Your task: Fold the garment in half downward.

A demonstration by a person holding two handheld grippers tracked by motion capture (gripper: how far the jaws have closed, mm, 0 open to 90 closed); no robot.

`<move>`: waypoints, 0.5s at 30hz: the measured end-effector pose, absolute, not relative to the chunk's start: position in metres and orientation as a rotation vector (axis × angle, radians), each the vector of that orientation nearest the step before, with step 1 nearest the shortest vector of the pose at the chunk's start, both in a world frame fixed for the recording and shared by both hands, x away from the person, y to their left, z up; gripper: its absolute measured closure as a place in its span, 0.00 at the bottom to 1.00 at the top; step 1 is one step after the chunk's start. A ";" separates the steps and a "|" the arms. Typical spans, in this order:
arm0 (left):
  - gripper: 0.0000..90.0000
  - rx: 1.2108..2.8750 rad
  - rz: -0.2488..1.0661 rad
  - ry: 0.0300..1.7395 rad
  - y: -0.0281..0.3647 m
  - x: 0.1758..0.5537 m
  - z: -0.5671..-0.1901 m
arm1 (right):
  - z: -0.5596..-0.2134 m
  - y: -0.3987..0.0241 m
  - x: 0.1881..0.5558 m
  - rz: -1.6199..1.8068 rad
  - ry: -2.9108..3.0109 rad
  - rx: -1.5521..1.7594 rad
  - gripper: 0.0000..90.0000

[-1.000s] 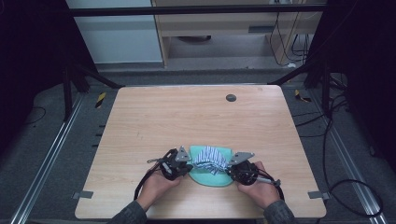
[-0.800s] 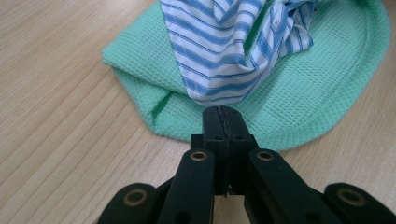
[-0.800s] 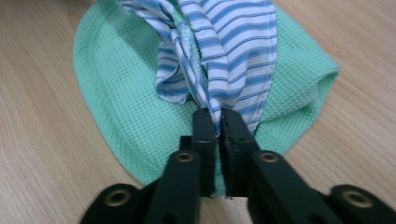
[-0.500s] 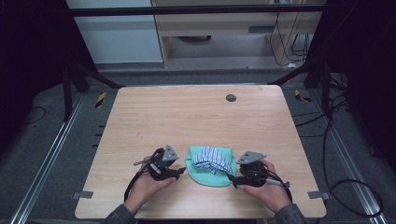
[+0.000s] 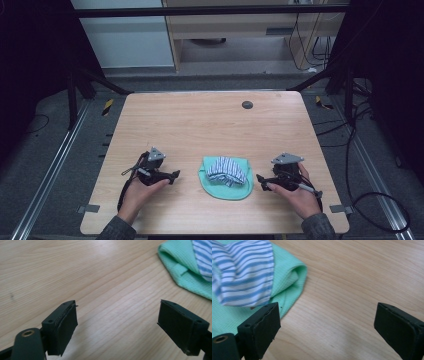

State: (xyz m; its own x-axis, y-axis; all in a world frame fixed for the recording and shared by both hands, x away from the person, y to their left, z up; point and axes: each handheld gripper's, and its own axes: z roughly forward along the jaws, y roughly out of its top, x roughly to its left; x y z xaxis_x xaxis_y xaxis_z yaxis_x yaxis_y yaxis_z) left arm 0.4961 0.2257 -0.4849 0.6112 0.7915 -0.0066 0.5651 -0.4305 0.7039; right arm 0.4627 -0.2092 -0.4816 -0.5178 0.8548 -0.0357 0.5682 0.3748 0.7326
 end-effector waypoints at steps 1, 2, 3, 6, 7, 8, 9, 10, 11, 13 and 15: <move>0.17 2.156 0.429 1.063 0.226 0.496 -0.485 | -0.482 -0.209 0.463 0.946 2.229 1.233 0.08; 0.17 2.138 0.436 1.081 0.230 0.497 -0.485 | -0.482 -0.213 0.467 0.950 2.215 1.249 0.08; 0.17 2.141 0.440 1.081 0.232 0.497 -0.485 | -0.483 -0.214 0.468 0.949 2.212 1.257 0.08; 0.17 2.142 0.443 1.087 0.236 0.498 -0.485 | -0.485 -0.218 0.473 0.934 2.208 1.270 0.08; 0.17 2.145 0.441 1.088 0.237 0.499 -0.485 | -0.485 -0.219 0.475 0.930 2.204 1.276 0.08; 0.17 2.145 0.440 1.090 0.238 0.500 -0.486 | -0.485 -0.221 0.476 0.924 2.204 1.281 0.08; 0.17 2.141 0.440 1.095 0.239 0.500 -0.486 | -0.486 -0.222 0.478 0.915 2.205 1.280 0.08; 0.17 2.137 0.438 1.100 0.240 0.501 -0.487 | -0.486 -0.223 0.480 0.915 2.201 1.294 0.08; 0.17 2.137 0.434 1.101 0.241 0.503 -0.488 | -0.486 -0.225 0.482 0.910 2.200 1.297 0.09; 0.16 2.152 0.433 1.106 0.242 0.506 -0.489 | -0.487 -0.228 0.486 0.901 2.189 1.313 0.09; 0.16 2.157 0.435 1.111 0.243 0.508 -0.489 | -0.488 -0.231 0.490 0.892 2.180 1.322 0.09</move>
